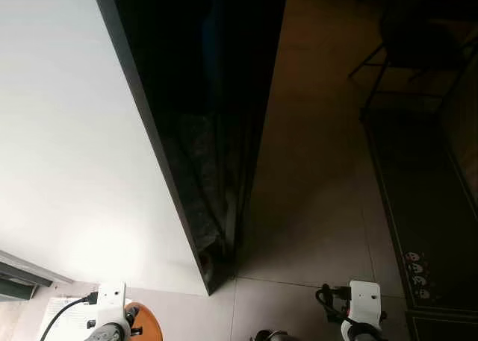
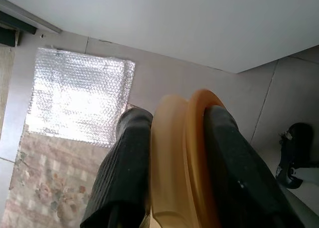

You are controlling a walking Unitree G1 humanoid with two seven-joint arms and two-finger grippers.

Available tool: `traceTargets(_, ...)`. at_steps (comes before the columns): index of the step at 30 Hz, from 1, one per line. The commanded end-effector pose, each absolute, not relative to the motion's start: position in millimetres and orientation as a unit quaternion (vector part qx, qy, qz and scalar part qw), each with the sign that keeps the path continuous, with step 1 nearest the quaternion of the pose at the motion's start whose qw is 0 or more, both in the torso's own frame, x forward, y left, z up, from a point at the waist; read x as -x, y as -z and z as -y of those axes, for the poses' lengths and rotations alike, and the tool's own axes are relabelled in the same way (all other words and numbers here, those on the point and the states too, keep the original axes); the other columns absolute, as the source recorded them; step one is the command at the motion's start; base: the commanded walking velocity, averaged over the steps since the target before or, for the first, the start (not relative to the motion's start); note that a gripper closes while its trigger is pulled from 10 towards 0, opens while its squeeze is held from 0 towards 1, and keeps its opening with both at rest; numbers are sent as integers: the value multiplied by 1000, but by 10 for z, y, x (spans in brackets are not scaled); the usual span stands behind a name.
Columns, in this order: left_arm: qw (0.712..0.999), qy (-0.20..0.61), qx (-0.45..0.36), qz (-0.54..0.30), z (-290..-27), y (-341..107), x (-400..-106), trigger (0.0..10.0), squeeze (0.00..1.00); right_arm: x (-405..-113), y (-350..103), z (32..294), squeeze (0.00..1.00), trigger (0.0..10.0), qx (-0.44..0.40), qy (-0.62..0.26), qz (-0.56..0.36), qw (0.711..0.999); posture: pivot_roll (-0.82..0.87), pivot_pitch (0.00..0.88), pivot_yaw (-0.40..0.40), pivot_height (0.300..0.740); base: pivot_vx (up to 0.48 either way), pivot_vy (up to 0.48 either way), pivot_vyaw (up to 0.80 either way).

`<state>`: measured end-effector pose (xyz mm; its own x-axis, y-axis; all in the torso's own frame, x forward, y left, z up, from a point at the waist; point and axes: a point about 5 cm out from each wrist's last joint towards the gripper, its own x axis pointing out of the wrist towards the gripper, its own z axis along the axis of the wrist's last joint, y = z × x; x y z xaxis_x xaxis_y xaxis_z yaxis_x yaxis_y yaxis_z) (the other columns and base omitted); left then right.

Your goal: Restocking fridge

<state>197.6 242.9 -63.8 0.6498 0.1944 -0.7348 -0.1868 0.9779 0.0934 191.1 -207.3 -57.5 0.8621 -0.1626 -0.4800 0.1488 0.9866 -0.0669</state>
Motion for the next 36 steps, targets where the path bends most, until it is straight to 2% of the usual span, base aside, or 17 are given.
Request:
traceTargets(1,887,-97,7,-451,-2362,789,-1733,10000,0,-1828,607,2067,0,10000,19,87,-252,964,-23,105,-37,740,0,0,0)
traceTargets(5,886,-98,7,-454,-2363,803,-1701,10000,0,-1824,590,2065,0,10000,34,88,-240,966,-27,85,-39,740,0,0,0)
traceTargets(6,885,-98,7,-454,-2363,805,-1696,10000,0,-2001,460,2060,0,10000,48,85,-196,976,-30,75,-41,740,0,0,0)
traceTargets(8,884,-99,8,-456,-2362,813,-1677,10000,0,-2734,-310,1959,0,10000,74,67,-11,995,-32,67,-43,740,0,0,0)
traceTargets(11,883,-104,11,-458,-2354,827,-1652,10000,0,-2897,-627,1863,0,10000,93,48,55,993,-23,45,-58,740,0,0,0)
traceTargets(15,882,-107,15,-458,-2335,836,-1641,10000,0,-2893,-681,1814,0,10000,92,42,71,992,-11,26,-70,740,0,0,0)
traceTargets(23,882,-116,30,-456,-2309,849,-1625,10000,0,-2824,-684,1802,0,10000,62,40,36,997,-19,0,-82,740,0,0,0)
traceTargets(34,883,-118,32,-454,-2301,849,-1626,10000,0,-2940,-748,1787,0,10000,45,45,20,998,-18,6,-82,740,0,364,0)
traceTargets(36,883,-119,32,-453,-2319,841,-1635,10000,0,-2951,-765,1772,0,10000,43,45,21,998,-26,30,-77,740,0,369,0)
